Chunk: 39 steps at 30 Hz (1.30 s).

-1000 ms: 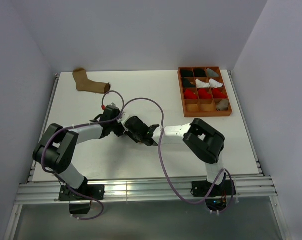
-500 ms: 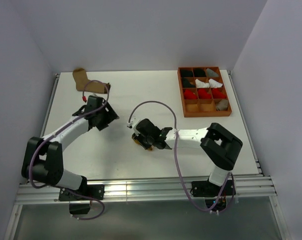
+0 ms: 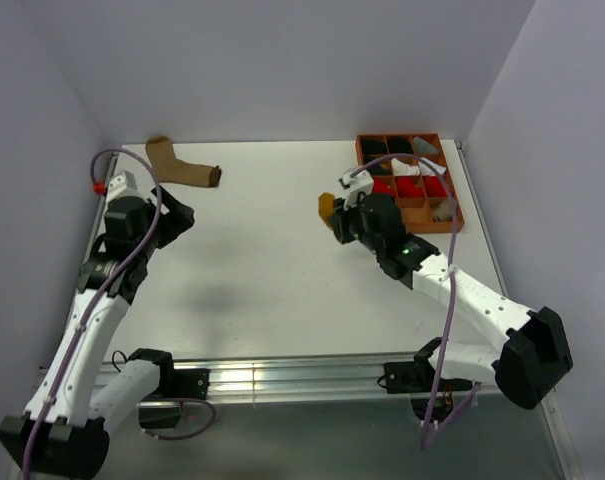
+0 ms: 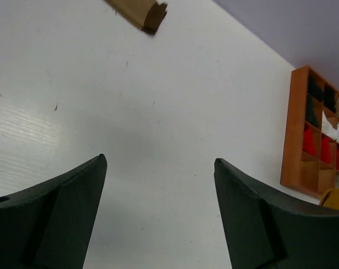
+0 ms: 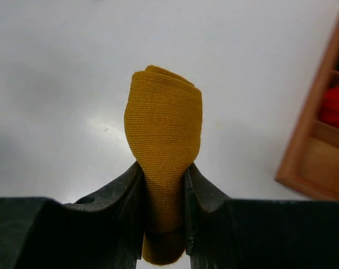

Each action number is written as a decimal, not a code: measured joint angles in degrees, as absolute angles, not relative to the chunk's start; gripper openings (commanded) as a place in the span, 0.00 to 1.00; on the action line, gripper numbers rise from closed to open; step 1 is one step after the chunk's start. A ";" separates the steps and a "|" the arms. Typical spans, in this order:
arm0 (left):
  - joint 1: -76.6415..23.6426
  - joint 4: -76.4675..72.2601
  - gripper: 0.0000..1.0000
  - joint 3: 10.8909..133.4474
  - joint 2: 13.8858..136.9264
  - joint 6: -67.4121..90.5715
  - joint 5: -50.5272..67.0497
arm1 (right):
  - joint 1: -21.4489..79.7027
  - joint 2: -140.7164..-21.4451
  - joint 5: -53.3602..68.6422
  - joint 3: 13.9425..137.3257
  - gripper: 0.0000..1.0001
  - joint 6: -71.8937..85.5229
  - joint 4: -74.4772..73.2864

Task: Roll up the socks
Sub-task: Pick up the sock at the center of the board, then place the sock in the storage box.

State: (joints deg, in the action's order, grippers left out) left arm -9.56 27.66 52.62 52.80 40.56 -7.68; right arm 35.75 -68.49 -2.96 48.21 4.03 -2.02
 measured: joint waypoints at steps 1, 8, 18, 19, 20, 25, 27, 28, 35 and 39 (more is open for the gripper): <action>-9.56 27.90 0.84 52.56 50.50 39.62 -8.23 | 34.26 -67.48 -4.08 48.40 0.00 4.08 -1.69; -9.56 27.73 0.86 49.25 36.49 33.45 -11.62 | 21.30 -69.76 -10.28 51.72 0.00 3.84 -4.49; -9.56 26.17 0.86 40.84 32.95 29.61 -13.43 | 5.76 -73.76 -8.27 48.05 0.00 1.83 3.79; -9.56 26.44 0.86 40.53 33.36 29.47 -13.69 | 4.78 -75.66 -9.87 48.93 0.00 3.14 3.57; -9.56 26.52 0.86 40.49 33.65 29.36 -14.04 | 4.08 -77.78 -11.57 50.04 0.00 4.56 3.46; -9.56 26.48 0.86 40.49 33.98 29.30 -15.92 | 3.42 -89.43 -18.70 59.05 0.00 11.49 -3.25; -9.56 26.50 0.86 40.49 34.04 29.30 -16.51 | 3.33 -92.92 -20.53 62.00 0.00 13.52 -5.58; -9.56 26.50 0.86 40.49 34.15 29.30 -16.71 | 3.33 -94.30 -21.34 63.16 0.00 14.50 -6.81; -9.56 26.55 0.85 40.49 35.44 29.28 -17.30 | 3.31 -100.75 -27.55 69.63 0.00 21.69 -16.10; -9.56 26.63 0.85 40.49 35.53 29.17 -17.30 | 3.11 -102.54 -28.45 69.87 0.00 23.77 -18.68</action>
State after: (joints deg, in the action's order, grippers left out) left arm -9.56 26.63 40.49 35.53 29.17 -17.30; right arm 3.11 -102.54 -28.45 69.87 23.77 -18.68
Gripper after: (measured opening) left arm 0.854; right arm 0.323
